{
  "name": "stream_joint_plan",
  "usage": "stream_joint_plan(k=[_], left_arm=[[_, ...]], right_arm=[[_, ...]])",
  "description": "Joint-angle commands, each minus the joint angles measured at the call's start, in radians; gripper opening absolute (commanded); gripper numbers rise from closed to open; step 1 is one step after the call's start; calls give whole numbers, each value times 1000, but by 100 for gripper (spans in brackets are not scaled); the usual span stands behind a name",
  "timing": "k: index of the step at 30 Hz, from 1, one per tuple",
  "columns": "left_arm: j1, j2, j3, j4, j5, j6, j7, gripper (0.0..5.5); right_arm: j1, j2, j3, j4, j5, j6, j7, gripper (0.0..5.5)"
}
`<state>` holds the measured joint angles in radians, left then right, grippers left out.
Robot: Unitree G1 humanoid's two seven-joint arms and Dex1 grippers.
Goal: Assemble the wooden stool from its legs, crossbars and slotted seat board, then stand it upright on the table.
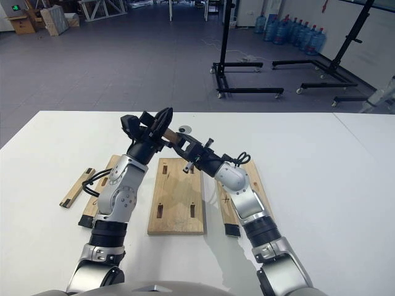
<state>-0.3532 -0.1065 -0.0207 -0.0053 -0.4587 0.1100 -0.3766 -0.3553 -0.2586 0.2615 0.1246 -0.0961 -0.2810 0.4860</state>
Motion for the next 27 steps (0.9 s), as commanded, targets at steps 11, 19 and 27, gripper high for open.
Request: stream_joint_plan(k=[11,19,27], left_arm=[[23,10,7,42,41,13,38,180],[18,9,8,33,29,5,6,114],[15,10,9,50,44,-16,6,68]], right_arm=[[-9,1,-46,2,8,-2,-26,128],[-29,-10,-50,45,-5,-30,-30,128],[-32,-11,-49,54,-16,-36,-40,128]])
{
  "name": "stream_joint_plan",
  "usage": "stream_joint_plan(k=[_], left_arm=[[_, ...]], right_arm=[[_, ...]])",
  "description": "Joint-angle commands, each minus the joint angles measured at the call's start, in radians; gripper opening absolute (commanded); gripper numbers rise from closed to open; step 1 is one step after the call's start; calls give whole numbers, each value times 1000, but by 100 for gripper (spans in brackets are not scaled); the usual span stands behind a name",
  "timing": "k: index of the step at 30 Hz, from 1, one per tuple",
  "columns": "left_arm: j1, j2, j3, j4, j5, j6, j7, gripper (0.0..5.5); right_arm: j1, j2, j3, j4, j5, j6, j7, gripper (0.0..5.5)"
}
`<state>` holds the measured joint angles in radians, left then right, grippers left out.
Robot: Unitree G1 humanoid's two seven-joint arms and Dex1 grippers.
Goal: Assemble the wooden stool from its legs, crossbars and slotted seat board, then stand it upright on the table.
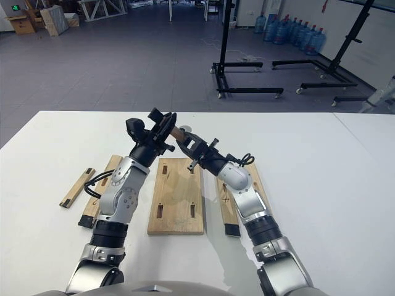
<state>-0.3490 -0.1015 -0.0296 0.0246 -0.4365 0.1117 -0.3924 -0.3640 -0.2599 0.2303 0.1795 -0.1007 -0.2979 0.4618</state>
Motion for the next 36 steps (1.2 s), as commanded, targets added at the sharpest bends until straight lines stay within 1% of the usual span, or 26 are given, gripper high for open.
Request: stream_joint_plan(k=[1,7,8,9,10,12,15,16,18,23,28,31,34,36], left_arm=[[9,6,17,24,25,-23,22,66],[8,17,1,36,59,-55,17,63],[8,18,2,37,64,-62,23,62],[7,19,5,39,70,-68,29,58],[4,21,13,43,80,-78,39,41],[-5,29,38,44,93,-96,68,40],[-18,52,95,20,88,-97,114,40],[-17,57,107,4,82,-88,126,40],[-3,68,125,-41,74,-59,150,40],[87,141,189,-230,15,130,221,40],[167,310,233,-393,-1,379,227,40],[176,383,267,-445,-20,482,225,40],[168,411,283,-473,-48,571,236,40],[202,421,277,-502,-30,596,249,40]], right_arm=[[-25,-9,-18,1,-12,-21,-17,128],[-22,-11,-17,13,-27,-12,-20,128],[-19,-11,-16,11,-22,-6,-15,167],[-17,-11,-16,8,-20,-2,-12,177],[-14,-10,-16,6,-17,3,-10,199],[-2,-10,-16,-6,-14,12,-10,224],[20,-8,-21,-24,-20,33,-31,278],[30,-6,-24,-36,-23,44,-42,287],[52,0,-30,-63,-30,67,-66,287],[109,9,-44,-128,-50,111,-129,287],[136,34,-59,-173,-66,156,-197,287],[147,46,-61,-186,-76,170,-231,287],[155,58,-73,-187,-94,173,-279,287],[140,77,-97,-163,-128,174,-361,287]])
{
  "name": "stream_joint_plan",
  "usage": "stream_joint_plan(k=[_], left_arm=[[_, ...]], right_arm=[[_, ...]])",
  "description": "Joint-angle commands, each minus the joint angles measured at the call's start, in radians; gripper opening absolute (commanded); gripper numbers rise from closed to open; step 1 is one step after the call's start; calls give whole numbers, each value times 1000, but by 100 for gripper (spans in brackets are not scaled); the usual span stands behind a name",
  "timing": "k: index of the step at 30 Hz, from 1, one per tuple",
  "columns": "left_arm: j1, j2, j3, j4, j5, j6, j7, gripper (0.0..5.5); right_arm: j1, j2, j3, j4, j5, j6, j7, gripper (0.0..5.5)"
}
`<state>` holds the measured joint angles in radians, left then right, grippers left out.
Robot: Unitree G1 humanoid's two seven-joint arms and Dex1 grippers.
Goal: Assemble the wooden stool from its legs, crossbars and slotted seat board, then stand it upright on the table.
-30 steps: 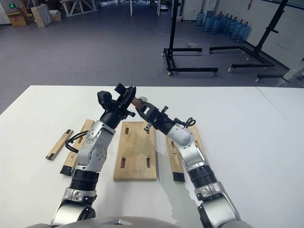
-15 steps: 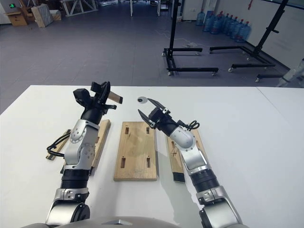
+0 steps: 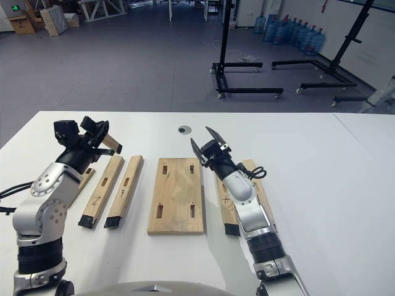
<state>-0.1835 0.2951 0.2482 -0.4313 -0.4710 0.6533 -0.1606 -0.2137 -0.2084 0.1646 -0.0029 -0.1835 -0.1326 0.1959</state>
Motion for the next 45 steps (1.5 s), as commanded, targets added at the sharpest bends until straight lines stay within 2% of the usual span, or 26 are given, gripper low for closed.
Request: stream_joint_plan(k=[1,13,24,36,45], left_arm=[[50,28,-8,-57,16,61,21,40],[143,55,10,-81,71,109,49,40],[163,26,-19,85,157,-32,34,40],[192,36,-30,162,201,-90,-2,40],[201,5,-43,89,190,-53,14,40]], right_arm=[[-15,34,-44,28,-57,13,-130,287],[-2,61,-55,42,-99,20,-227,287],[-33,61,-49,72,-98,5,-221,287],[-55,61,-58,69,-84,15,-210,287],[-55,62,-68,68,-75,16,-205,287]])
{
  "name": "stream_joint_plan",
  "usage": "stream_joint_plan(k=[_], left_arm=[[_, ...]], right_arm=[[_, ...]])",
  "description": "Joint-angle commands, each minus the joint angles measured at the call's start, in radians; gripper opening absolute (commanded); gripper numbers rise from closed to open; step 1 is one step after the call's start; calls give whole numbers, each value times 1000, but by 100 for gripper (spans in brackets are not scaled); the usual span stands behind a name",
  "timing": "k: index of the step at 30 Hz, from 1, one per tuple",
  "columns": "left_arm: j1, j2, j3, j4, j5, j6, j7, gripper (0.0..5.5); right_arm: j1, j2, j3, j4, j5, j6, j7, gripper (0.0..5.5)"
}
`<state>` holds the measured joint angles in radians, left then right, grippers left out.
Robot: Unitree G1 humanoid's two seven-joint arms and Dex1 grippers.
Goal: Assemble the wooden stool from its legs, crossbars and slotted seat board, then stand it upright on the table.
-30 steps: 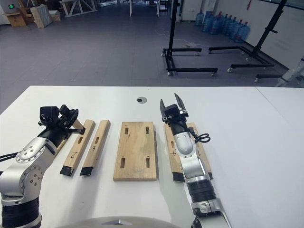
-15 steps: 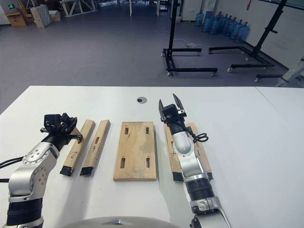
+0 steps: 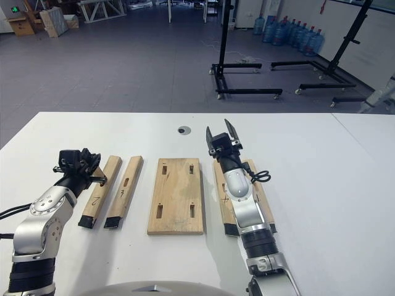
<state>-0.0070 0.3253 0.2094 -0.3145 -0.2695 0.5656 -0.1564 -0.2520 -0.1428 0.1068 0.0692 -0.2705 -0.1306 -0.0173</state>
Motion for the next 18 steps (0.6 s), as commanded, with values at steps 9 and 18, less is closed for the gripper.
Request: stream_joint_plan(k=[9,18], left_arm=[[19,-42,2,-28,42,35,71,40],[39,-50,-9,-6,56,117,67,40]], right_arm=[[-24,-12,-7,2,5,9,12,287],[-21,-19,6,-5,-2,5,25,287]])
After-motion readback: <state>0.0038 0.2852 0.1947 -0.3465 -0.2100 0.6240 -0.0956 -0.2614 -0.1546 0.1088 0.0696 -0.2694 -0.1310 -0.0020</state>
